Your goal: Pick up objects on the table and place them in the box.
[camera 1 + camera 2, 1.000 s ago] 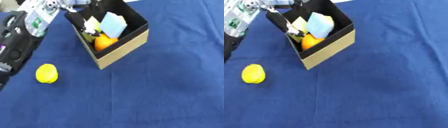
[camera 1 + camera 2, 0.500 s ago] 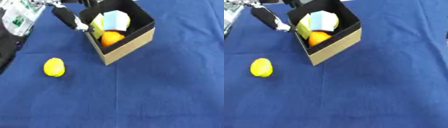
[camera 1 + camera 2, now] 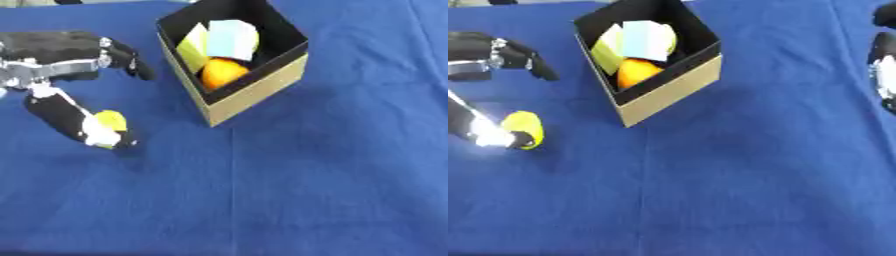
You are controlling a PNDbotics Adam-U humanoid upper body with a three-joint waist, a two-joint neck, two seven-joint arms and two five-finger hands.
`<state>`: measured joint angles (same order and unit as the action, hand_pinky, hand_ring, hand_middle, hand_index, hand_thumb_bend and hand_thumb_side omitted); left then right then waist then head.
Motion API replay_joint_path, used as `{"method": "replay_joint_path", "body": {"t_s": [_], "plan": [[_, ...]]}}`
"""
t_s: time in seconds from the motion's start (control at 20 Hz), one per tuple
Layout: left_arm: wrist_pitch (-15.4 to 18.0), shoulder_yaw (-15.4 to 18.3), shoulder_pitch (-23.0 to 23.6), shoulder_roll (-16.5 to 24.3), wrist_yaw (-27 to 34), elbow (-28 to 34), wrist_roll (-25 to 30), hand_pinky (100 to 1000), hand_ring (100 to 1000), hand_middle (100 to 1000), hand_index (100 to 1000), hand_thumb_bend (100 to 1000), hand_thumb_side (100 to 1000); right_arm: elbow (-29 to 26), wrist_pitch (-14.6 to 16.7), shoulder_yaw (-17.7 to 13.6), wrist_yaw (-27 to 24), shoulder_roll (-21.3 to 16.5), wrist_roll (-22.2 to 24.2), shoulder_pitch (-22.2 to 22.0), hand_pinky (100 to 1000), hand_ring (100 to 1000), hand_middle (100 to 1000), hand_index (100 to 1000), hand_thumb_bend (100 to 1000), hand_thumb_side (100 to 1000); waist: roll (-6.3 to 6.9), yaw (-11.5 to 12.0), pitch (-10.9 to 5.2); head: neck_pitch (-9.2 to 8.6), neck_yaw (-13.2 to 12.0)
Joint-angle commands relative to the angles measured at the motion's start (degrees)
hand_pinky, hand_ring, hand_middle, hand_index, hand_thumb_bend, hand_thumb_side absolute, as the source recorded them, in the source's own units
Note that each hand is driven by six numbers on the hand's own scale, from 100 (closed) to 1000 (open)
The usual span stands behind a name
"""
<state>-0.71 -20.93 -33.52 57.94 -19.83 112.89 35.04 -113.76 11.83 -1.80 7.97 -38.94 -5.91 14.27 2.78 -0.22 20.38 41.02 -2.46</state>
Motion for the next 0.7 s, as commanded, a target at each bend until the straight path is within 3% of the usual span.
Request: {"method": "replay_joint_path", "body": {"t_s": [0.05, 0.4, 0.7], "plan": [[0.93, 0.49, 2.31, 3.72, -0.47, 1.67, -2.14, 836, 784, 748, 873, 517, 442, -0.83, 0.07, -0.88, 0.49, -0.42, -0.5, 0.39, 772, 723, 678, 741, 100, 405, -0.35, 0.2, -0.83, -0.65, 0.43], [-3.81, 0.55, 7.72, 4.06, -5.72, 1.7, -2.73, 859, 825, 806, 900, 551, 417, -0.83, -0.08, -0.84, 0.64, 0.53, -0.85, 0.36, 771, 720, 675, 739, 100, 408, -0.87, 0.76, -0.23, -1.03, 0.44], [-8.1, 1.09, 8.28, 2.94, -7.57, 1.15, -3.33, 845, 803, 773, 894, 524, 359, -0.83, -0.17, -0.89, 0.85, 1.11, -1.24, 0.01, 770, 717, 673, 738, 100, 411, -0.99, 0.67, 0.2, -1.19, 0.43]]}}
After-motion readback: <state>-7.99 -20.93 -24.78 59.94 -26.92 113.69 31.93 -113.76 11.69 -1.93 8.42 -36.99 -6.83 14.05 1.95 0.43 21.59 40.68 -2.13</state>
